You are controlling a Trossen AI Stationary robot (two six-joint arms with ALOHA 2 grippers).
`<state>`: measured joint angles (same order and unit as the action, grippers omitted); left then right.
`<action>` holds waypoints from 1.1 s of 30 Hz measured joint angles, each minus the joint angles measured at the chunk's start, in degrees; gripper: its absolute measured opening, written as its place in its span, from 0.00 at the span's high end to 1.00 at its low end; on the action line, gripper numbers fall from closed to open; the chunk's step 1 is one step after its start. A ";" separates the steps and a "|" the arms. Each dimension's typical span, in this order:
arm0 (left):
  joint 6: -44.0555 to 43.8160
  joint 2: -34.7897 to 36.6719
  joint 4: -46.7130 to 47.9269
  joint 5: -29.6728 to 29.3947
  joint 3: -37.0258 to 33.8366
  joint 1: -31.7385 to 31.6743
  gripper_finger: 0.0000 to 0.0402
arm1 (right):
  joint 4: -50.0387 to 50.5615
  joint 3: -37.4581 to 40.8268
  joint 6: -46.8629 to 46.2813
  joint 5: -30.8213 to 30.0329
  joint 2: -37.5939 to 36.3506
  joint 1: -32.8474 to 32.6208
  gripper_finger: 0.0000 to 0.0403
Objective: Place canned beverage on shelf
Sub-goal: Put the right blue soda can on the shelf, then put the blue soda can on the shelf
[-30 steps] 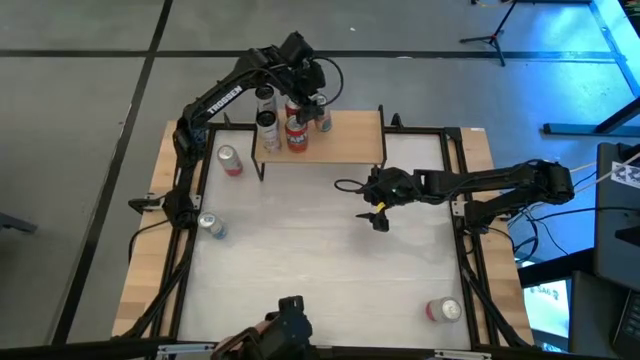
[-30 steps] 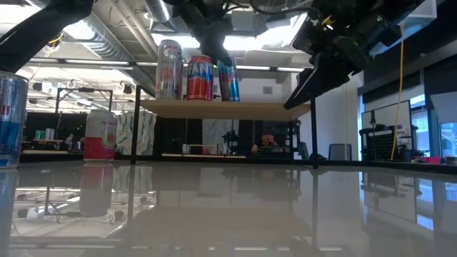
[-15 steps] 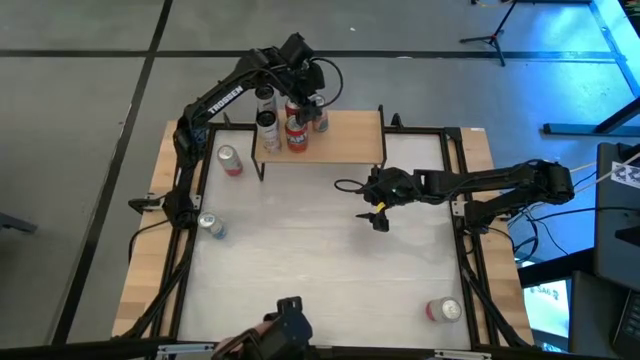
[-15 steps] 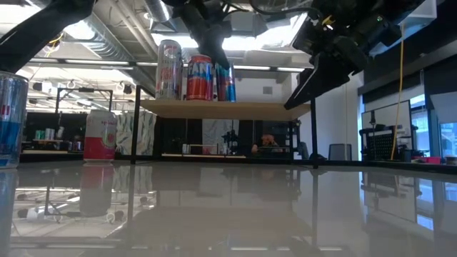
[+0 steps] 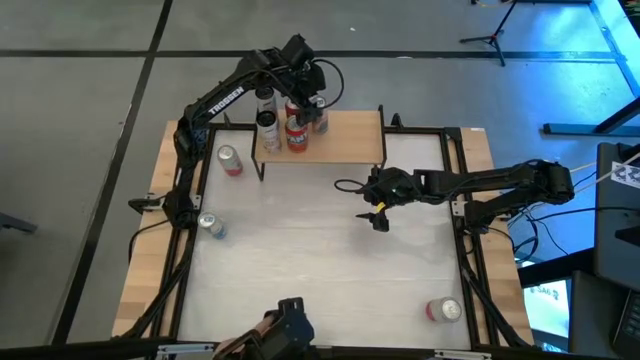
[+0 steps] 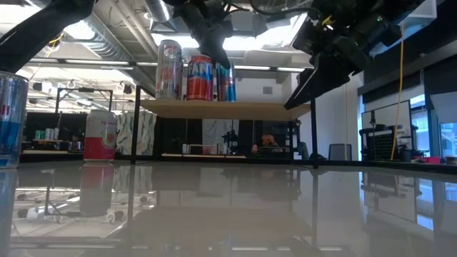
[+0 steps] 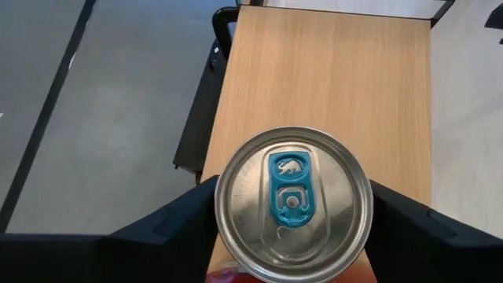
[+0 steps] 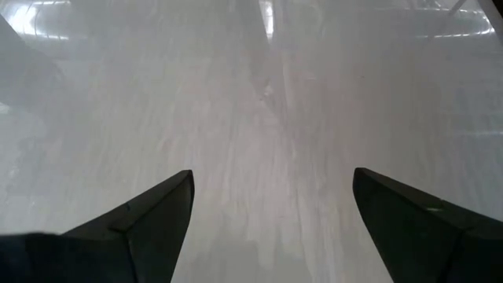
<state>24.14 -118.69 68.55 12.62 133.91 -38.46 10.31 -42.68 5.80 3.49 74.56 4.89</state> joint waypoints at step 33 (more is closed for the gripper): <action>-18.89 13.63 22.06 -18.14 1.01 23.67 0.22 | -1.16 0.00 1.99 -0.04 0.00 -0.02 0.15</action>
<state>5.25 -105.07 90.62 -5.51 134.92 -14.79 9.15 -42.68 7.79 3.44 74.56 4.86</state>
